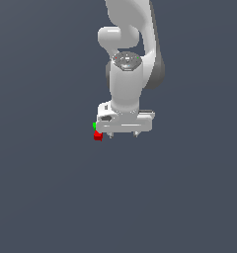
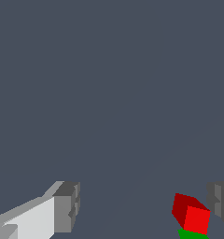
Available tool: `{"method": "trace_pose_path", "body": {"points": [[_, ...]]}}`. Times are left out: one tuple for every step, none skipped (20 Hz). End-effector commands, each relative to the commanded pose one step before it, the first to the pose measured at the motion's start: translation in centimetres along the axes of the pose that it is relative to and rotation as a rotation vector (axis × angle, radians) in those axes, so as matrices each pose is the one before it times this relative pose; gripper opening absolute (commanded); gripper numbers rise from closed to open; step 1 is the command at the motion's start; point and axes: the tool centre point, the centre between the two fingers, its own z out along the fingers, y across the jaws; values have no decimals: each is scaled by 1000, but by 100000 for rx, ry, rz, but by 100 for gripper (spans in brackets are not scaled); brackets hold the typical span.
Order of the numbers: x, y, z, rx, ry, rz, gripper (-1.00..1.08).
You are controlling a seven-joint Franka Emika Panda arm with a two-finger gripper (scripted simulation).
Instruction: Stack the red cube on top of the green cube.
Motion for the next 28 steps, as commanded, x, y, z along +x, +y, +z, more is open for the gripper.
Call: {"method": "trace_pose_path", "body": {"points": [[0,1,0,0,0,0,100],[-19,-2,12,0,0,0,100],[-53,90,59,-4,-36,150,100],[-90,119,91,-3,-49,201,100],[-127,159,125,-4,-65,268,100],[-165,206,162,-5,-84,349,100],[-202,257,200,-7,-105,435,100],[-241,302,238,-8,-124,511,100],[-280,355,277,-10,-145,600,100],[-321,403,317,-11,-165,681,100],[-363,459,359,-13,-188,777,100],[-406,511,402,-15,-210,864,100],[-451,568,447,-17,-234,961,100],[-498,629,495,-19,-259,1063,100],[-547,690,544,-22,-285,1166,100],[-596,754,595,-25,-311,1272,100],[-644,815,644,-28,-337,1374,100],[-641,814,644,-29,-337,1369,100],[-611,778,617,-28,-323,1307,100],[-579,741,589,-28,-307,1241,100],[-545,701,558,-26,-291,1172,100],[-509,659,527,-24,-274,1099,100],[-472,615,493,-21,-256,1022,100],[-432,568,457,-18,-236,940,100],[-391,518,419,-15,-216,855,100],[-348,464,377,-13,-194,763,100],[-302,407,332,-10,-170,667,100],[-255,346,283,-8,-145,566,100]]}}
